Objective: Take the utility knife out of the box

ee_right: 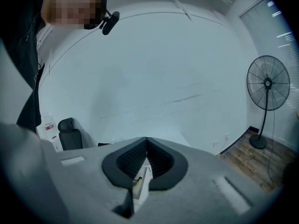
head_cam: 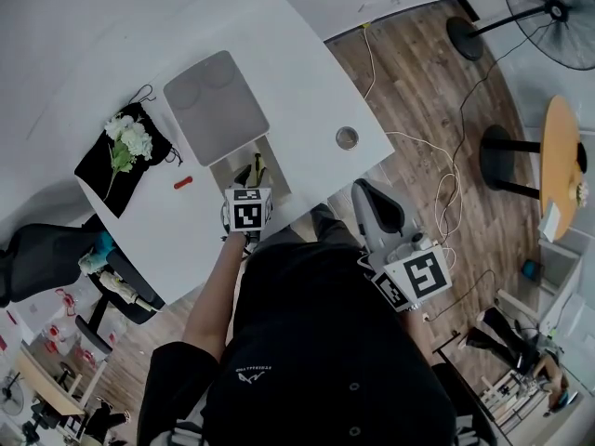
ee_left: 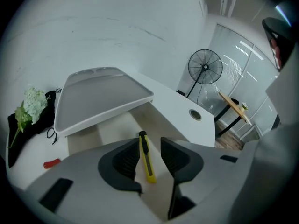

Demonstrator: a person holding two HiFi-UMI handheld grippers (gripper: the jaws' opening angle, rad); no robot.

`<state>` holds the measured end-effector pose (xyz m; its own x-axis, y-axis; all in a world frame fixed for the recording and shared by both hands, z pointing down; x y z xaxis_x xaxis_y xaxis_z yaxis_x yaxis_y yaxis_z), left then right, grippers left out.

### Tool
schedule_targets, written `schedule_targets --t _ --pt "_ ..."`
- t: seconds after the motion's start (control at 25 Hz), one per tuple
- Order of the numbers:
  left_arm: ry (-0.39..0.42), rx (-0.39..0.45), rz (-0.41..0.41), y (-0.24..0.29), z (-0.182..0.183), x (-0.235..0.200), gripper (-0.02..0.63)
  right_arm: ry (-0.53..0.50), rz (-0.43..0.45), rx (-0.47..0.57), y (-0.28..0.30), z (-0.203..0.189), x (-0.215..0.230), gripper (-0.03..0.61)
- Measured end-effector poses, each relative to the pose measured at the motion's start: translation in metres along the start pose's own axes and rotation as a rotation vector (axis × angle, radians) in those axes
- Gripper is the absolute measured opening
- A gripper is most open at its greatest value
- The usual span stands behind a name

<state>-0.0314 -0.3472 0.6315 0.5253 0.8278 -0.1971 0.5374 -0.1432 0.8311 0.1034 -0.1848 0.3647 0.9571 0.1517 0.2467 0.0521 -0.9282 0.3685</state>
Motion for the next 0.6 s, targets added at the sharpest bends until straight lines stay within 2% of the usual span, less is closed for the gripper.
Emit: schedule_targets --t 0.6 --pt "-0.025 -0.11 0.051 0.029 -0.005 -0.007 0.135 0.018 -0.038 -0.015 -0.001 -0.006 0.005 0.005"
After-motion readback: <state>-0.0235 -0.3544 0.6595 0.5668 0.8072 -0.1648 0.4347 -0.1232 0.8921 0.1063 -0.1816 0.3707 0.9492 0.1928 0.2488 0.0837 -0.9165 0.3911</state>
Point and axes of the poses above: the fingertips, and each gripper's own axes: y forward along the fingers, x to its right, z out of its top, the point moved 6 cm from there along -y, backward along the fingers, and after that the axes turned 1 degree about -x, right-handed, at the moved point
